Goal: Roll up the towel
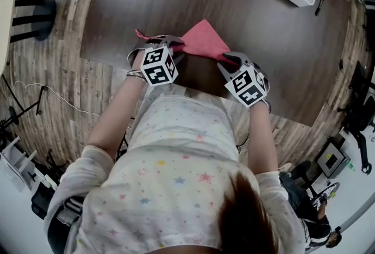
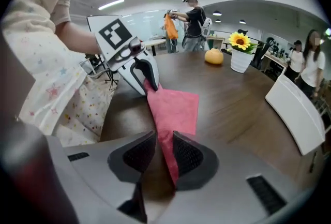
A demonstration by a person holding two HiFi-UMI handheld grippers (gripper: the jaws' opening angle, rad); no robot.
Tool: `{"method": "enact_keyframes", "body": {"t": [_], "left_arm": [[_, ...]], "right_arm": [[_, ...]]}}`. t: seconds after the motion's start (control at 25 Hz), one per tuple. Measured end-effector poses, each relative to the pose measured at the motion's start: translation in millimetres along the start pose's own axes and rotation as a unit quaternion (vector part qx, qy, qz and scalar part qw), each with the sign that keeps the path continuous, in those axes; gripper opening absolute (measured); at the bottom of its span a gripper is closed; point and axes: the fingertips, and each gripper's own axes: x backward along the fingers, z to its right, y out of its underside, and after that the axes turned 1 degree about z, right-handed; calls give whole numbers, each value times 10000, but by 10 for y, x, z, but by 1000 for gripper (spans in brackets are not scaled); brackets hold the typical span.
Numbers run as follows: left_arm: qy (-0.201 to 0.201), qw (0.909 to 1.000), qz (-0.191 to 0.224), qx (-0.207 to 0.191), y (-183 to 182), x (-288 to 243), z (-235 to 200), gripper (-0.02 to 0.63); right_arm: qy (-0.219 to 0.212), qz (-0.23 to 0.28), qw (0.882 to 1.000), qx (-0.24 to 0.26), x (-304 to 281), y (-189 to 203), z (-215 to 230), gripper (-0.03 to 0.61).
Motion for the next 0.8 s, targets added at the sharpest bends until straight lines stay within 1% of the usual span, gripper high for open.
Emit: {"method": "enact_keyframes", "body": {"t": [0.08,0.2,0.32,0.4,0.52,0.68,0.8], "left_arm": [[3,10000,13,-5,4,0,-9,109],[-5,10000,28,-25,3,-1,-18,104],[-12,10000,56,-16,11,8,-19,95],[9,10000,68,-2,16,16,-14,82],[124,9999,19,-12,15,28,42,61],[393,9992,-67,25,38,37,180,52],[647,9977,-94,156,55,49,300,52]], "right_arm": [[44,-239,9995,193,-98,103,-21,110],[158,-343,9989,290,-144,137,15,110],[285,-382,9978,454,-162,127,54,88],[271,-399,9977,467,-171,133,52,63],[18,-412,9989,222,-149,163,-6,40],[-389,-558,9976,131,-119,231,-142,35],[-711,-690,9951,15,-80,270,-247,34]]}}
